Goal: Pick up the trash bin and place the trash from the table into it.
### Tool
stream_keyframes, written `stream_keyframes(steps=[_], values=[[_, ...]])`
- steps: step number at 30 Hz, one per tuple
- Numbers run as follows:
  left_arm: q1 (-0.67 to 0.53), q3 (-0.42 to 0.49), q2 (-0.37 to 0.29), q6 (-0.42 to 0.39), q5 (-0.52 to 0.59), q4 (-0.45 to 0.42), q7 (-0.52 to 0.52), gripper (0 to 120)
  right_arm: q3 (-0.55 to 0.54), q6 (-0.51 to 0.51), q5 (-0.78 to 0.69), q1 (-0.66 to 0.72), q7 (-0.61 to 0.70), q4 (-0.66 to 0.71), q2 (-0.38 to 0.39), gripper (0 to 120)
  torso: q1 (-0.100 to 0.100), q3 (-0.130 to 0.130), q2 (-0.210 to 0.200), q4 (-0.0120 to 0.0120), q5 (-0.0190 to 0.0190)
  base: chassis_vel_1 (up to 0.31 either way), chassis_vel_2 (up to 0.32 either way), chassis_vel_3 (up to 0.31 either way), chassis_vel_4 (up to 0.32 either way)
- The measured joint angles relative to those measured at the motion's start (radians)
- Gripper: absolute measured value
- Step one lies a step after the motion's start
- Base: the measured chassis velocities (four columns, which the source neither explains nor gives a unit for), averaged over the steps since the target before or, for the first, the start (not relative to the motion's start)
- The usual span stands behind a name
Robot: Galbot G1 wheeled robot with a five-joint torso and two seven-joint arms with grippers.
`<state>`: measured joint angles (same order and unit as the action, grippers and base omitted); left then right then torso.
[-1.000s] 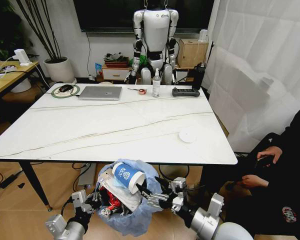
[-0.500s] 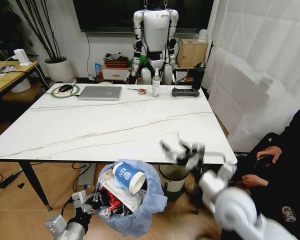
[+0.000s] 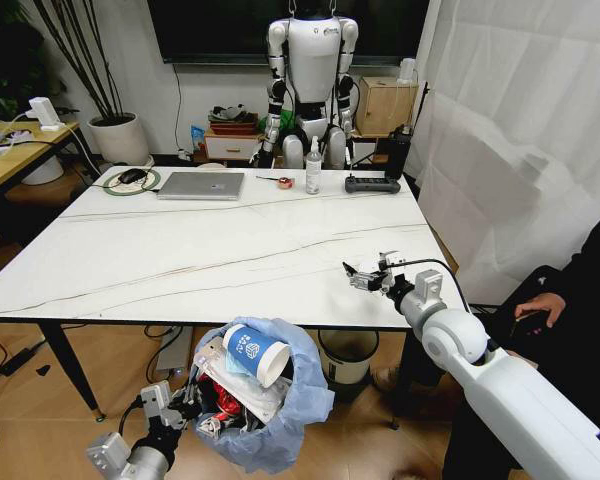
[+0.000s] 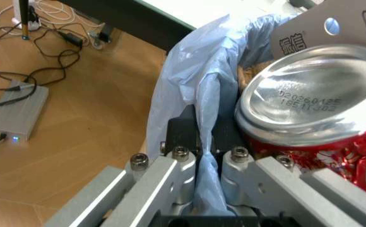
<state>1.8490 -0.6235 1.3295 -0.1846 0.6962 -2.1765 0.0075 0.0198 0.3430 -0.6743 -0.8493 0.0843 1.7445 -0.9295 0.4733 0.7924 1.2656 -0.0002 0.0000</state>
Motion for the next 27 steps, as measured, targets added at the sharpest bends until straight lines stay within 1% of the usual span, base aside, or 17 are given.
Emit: stream_keyframes(steps=[5,8,11,12,13,14,16,18,19,20,21,24,25,26,27], values=[[-0.002,0.000,0.000,0.001,0.000,0.005,0.000,0,-0.020,0.000,0.013,0.010,-0.020,-0.044,-0.004,100,0.000,0.000,0.000,-0.0002,-0.0001,0.000,0.000,0.000,0.000],[-0.002,0.001,-0.002,0.001,0.000,0.006,0.000,0,-0.027,-0.002,0.021,0.013,-0.027,-0.064,-0.007,97,0.000,0.000,0.000,-0.0001,0.0000,0.000,0.000,0.000,0.000],[-0.004,0.000,-0.004,0.001,0.002,0.007,0.000,0,-0.030,-0.006,0.029,0.019,-0.034,-0.091,-0.006,84,0.000,0.000,0.000,-0.0001,0.0000,0.000,0.000,0.000,0.000],[-0.004,0.000,-0.004,0.001,0.002,0.007,0.000,0,-0.031,-0.007,0.030,0.020,-0.035,-0.095,-0.006,82,0.000,0.000,0.000,-0.0001,0.0000,0.000,0.000,0.000,0.000],[-0.003,0.000,-0.005,0.001,0.003,0.007,0.000,0,-0.031,-0.010,0.031,0.022,-0.036,-0.104,-0.002,75,0.000,0.000,0.000,-0.0001,0.0000,0.000,0.000,0.000,0.000],[-0.003,0.000,-0.005,0.001,0.003,0.007,0.000,0,-0.031,-0.010,0.031,0.022,-0.036,-0.104,-0.002,75,0.000,0.000,0.000,-0.0001,0.0000,0.000,0.000,0.000,0.000],[-0.004,-0.001,-0.007,0.002,0.004,0.009,0.000,0,-0.031,-0.014,0.032,0.021,-0.039,-0.111,0.003,65,0.000,0.000,0.000,-0.0001,-0.0001,0.000,0.000,0.000,0.000],[-0.006,-0.001,-0.009,0.002,0.005,0.010,0.000,0,-0.031,-0.016,0.035,0.017,-0.039,-0.113,0.005,58,0.000,0.000,0.000,-0.0002,0.0000,0.000,0.000,0.000,0.000],[-0.007,-0.001,-0.010,0.002,0.007,0.011,0.000,0,-0.031,-0.017,0.036,0.016,-0.039,-0.113,0.005,52,0.000,0.000,0.000,-0.0002,-0.0001,0.000,0.000,0.000,0.000],[-0.007,-0.001,-0.010,0.002,0.007,0.011,0.000,0,-0.031,-0.017,0.036,0.016,-0.039,-0.113,0.005,52,0.000,0.000,0.000,-0.0002,-0.0001,0.000,0.000,0.000,0.000],[-0.008,-0.001,-0.011,0.002,0.008,0.011,0.000,0,-0.031,-0.018,0.036,0.016,-0.039,-0.114,0.005,49,0.000,0.000,0.000,-0.0002,-0.0002,0.000,0.000,0.000,0.000],[-0.009,-0.001,-0.012,0.002,0.009,0.013,0.000,0,-0.031,-0.018,0.036,0.014,-0.039,-0.114,0.005,37,0.000,0.000,0.000,-0.0001,-0.0002,0.000,0.000,0.000,0.000],[-0.010,0.000,-0.012,0.002,0.009,0.015,0.000,0,-0.032,-0.019,0.036,0.013,-0.039,-0.114,0.005,30,0.000,0.000,0.000,-0.0001,-0.0001,0.000,0.000,0.000,0.000],[-0.010,0.000,-0.012,0.002,0.009,0.016,0.000,0,-0.032,-0.019,0.036,0.013,-0.039,-0.114,0.005,29,0.000,0.000,0.000,0.0000,-0.0001,0.000,0.000,0.000,0.000],[-0.011,0.000,-0.012,0.002,0.009,0.017,0.000,0,-0.032,-0.020,0.036,0.011,-0.039,-0.114,0.005,24,0.000,0.000,0.000,0.0001,-0.0001,0.000,0.000,0.000,0.000]])
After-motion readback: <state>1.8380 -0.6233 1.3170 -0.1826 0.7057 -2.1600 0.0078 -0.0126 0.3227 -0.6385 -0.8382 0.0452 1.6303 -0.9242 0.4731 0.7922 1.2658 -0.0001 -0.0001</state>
